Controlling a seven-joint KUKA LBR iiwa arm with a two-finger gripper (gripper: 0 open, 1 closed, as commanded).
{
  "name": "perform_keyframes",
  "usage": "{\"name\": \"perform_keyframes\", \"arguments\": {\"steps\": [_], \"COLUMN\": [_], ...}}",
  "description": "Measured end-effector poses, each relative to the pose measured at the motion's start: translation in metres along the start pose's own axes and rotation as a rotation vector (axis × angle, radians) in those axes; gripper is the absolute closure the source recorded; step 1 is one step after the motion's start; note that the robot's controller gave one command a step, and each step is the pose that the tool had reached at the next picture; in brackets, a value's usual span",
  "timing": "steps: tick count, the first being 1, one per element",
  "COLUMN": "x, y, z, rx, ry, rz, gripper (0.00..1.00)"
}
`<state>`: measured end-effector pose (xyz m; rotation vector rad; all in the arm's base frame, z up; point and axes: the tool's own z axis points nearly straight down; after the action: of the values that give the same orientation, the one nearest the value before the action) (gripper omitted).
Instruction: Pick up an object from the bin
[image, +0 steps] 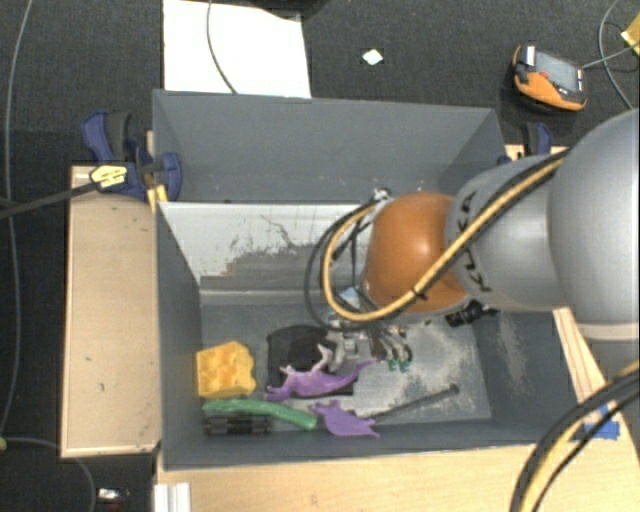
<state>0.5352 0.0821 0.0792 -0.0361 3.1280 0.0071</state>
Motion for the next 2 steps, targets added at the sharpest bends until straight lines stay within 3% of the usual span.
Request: {"name": "perform_keyframes", "arguments": {"steps": [1,2], "x": [0.001,0.003], "y": [0.0,-0.002], "z": [-0.03,-0.107], "rx": [-0.001,-0.001], "ry": [-0.005,-0.01], "rz": [-0.054,0.007], "gripper": [1.0,1.0]}}
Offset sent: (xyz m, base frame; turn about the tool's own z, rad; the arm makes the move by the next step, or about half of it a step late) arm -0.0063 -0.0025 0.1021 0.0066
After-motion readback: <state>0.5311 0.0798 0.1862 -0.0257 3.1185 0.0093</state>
